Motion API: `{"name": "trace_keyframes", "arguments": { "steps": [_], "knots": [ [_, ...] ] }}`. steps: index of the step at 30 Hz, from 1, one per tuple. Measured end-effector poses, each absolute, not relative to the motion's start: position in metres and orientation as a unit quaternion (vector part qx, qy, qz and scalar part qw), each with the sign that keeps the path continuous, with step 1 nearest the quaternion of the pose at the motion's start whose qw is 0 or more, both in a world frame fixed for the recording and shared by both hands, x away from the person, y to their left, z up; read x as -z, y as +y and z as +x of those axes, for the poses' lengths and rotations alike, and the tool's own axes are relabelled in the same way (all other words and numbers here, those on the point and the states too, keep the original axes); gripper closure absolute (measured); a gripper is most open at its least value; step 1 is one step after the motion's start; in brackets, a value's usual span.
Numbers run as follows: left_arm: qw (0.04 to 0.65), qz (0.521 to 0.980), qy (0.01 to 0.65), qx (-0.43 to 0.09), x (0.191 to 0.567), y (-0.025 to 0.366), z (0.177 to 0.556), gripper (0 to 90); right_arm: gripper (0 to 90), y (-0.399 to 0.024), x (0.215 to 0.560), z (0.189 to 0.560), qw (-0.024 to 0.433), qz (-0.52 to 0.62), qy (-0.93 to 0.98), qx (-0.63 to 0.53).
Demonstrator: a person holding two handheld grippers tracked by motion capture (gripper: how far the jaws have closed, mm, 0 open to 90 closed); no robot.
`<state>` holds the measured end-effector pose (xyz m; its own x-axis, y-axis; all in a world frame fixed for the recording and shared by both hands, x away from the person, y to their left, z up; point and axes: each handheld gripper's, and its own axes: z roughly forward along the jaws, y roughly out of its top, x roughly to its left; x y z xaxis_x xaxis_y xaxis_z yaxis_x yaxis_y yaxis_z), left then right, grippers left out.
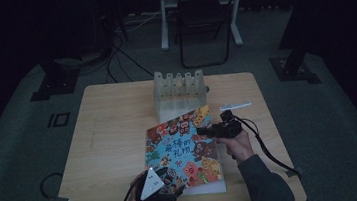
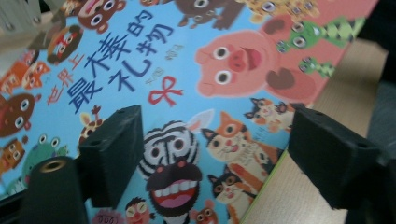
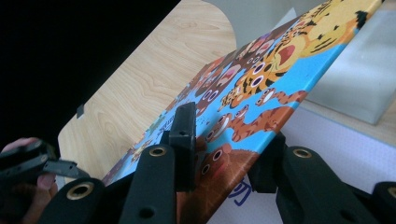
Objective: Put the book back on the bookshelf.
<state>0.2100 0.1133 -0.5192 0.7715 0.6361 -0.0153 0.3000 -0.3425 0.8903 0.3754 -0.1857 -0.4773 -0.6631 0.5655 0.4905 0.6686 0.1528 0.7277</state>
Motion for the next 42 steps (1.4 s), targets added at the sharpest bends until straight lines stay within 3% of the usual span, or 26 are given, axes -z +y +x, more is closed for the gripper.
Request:
{"name": "trace_keyframes", "arguments": {
  "steps": [14, 42],
  "knots": [
    [0.491, 0.775, 0.389, -0.078, 0.520, 0.167, 0.264, 30.5, 67.6, -0.185, 0.472, 0.368, 0.025, -0.382, -0.764, 0.519],
    [0.493, 0.752, 0.425, -0.106, 0.508, 0.194, 0.322, 28.4, 67.4, -0.190, 0.459, 0.342, -0.030, -0.318, -0.770, 0.552]
  ]
}}
